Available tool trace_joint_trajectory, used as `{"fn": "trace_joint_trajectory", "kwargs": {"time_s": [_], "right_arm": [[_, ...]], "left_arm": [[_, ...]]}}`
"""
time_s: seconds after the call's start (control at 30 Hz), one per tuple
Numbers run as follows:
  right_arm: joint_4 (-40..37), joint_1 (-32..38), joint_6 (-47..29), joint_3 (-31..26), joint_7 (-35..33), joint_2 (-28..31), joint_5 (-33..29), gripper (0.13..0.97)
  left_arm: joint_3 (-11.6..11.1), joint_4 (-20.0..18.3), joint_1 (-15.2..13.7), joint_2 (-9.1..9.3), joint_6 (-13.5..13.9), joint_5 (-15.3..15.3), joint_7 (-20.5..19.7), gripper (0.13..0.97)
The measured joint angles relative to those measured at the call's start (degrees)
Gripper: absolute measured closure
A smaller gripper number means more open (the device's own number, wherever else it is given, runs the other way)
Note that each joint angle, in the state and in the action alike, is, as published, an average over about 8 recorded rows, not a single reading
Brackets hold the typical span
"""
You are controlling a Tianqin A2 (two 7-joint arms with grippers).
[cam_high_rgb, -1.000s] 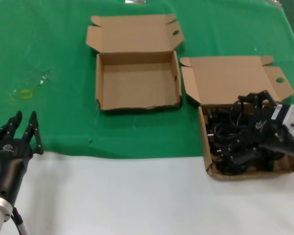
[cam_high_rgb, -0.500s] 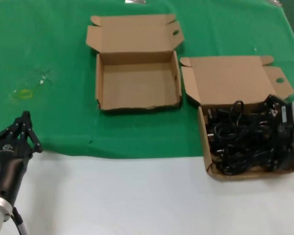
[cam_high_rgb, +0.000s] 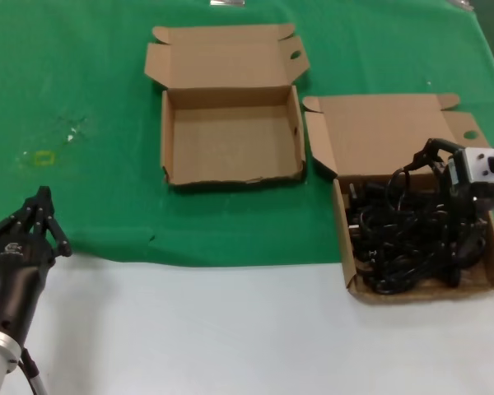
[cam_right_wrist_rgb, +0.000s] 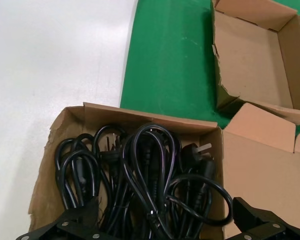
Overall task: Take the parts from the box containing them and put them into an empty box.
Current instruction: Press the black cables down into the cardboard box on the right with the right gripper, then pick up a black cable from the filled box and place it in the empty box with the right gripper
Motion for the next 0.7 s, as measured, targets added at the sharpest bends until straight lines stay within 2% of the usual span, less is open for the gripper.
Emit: {"fn": "trace_joint_trajectory", "kwargs": {"time_s": [0.4, 0.7], "right_arm": [[-3.7, 0.1, 0.4, 1.1, -2.1, -2.0, -1.3, 0.204], [-5.1, 0.2, 0.2, 1.8, -2.9, -2.3, -1.6, 0.344]], "left_arm": [[0.0, 0.0, 0.0, 0.0, 0.0, 0.0, 0.0, 0.953], [0.0, 0.0, 0.0, 0.0, 0.0, 0.0, 0.0, 0.953]]}}
